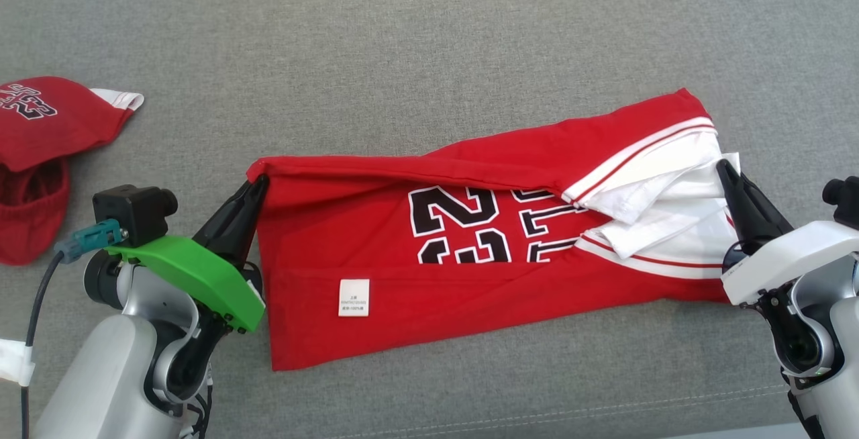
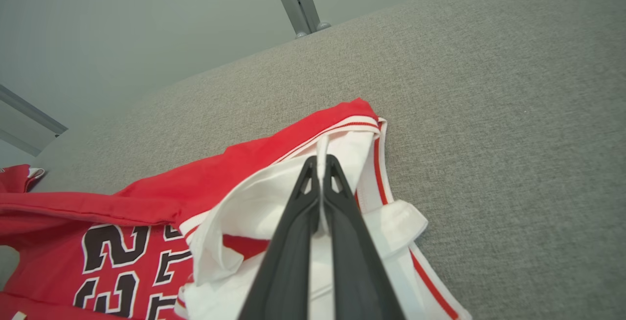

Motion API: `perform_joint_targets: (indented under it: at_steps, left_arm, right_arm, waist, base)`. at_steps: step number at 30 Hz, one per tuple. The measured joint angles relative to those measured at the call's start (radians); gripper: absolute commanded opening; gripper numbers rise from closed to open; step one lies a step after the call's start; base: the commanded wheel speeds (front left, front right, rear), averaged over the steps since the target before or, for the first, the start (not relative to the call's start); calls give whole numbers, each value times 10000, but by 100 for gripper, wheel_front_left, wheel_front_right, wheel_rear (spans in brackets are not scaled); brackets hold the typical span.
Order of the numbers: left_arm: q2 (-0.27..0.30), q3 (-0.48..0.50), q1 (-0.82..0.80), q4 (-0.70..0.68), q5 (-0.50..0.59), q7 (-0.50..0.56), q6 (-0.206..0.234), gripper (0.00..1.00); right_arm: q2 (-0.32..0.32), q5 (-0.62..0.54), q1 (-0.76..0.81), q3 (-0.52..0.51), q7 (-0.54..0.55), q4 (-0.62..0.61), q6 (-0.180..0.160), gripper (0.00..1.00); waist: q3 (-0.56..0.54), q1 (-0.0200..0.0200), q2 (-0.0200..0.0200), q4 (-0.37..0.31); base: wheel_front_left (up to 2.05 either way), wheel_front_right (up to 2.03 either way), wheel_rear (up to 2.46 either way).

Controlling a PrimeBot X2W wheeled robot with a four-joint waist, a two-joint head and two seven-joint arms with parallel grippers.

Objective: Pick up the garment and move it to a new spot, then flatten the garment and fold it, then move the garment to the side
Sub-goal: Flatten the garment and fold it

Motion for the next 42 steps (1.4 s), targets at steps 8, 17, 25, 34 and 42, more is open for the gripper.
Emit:
perform_joint_targets:
  at_steps: [8,17,25,34,42]
  left_arm:
    - [10,10,303,-10,0,-33,2,0]
    - [13,-96,540,-59,0,-29,12,0]
    - [25,-219,700,-94,2,-19,63,6]
    - [79,-242,977,-105,17,-109,130,100]
    - [182,-299,1292,-119,182,-293,130,100]
  right_arm:
    - [-61,-71,190,8,-35,86,-73,0]
    - [-59,-75,323,71,-33,79,-73,0]
    - [-146,-44,405,-4,35,-56,-75,0]
    - [-219,-42,622,96,205,-44,-77,47]
    - [-368,-150,653,115,209,50,-167,100]
  waist:
    - [-225,0,0,89]
    - [-262,0,0,67]
    - [-223,0,0,9]
    - [-216,0,0,11]
    - [-334,0,0,93]
  base:
    - [0,0,0]
    - [0,0,0]
    - [0,0,0]
    - [0,0,0]
    - [0,0,0]
